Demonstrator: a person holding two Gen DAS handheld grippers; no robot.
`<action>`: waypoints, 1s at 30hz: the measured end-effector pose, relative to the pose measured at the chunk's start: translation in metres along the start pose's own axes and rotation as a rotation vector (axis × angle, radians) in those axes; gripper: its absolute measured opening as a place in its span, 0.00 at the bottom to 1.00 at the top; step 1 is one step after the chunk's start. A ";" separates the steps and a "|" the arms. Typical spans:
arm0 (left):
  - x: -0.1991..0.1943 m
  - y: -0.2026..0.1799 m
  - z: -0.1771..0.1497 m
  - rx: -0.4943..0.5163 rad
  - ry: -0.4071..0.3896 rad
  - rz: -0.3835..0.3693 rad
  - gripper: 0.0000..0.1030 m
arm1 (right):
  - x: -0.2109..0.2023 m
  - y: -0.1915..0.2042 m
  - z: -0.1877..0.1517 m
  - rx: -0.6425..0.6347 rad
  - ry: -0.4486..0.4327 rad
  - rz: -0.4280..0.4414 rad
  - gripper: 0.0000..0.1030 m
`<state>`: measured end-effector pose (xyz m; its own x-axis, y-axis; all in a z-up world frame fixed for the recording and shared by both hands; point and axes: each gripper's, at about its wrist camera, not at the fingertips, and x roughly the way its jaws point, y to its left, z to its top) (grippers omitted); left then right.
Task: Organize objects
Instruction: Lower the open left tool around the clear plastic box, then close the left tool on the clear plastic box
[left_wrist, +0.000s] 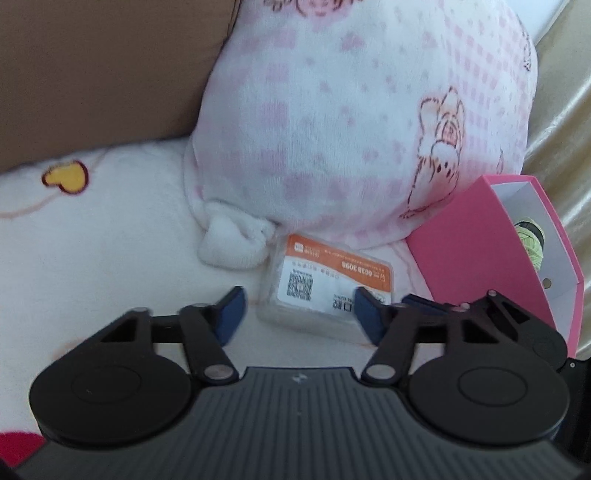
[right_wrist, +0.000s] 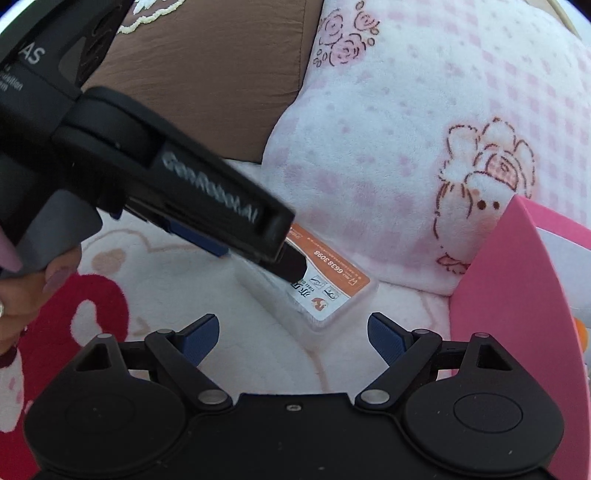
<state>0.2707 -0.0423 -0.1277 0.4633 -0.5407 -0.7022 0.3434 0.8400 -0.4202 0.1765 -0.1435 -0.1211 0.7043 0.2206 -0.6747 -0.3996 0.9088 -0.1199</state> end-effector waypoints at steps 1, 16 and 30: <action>0.000 0.001 -0.001 -0.019 0.001 -0.013 0.55 | 0.001 -0.001 0.000 0.002 0.001 0.003 0.86; -0.012 -0.010 -0.027 -0.080 0.045 -0.022 0.51 | -0.001 0.000 -0.005 0.026 0.017 0.074 0.87; -0.037 -0.020 -0.085 -0.171 0.199 -0.049 0.52 | -0.033 0.016 -0.031 0.038 0.091 0.187 0.88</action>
<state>0.1774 -0.0347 -0.1418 0.2737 -0.5751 -0.7709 0.2109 0.8179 -0.5353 0.1285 -0.1470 -0.1237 0.5636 0.3550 -0.7459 -0.4947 0.8681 0.0394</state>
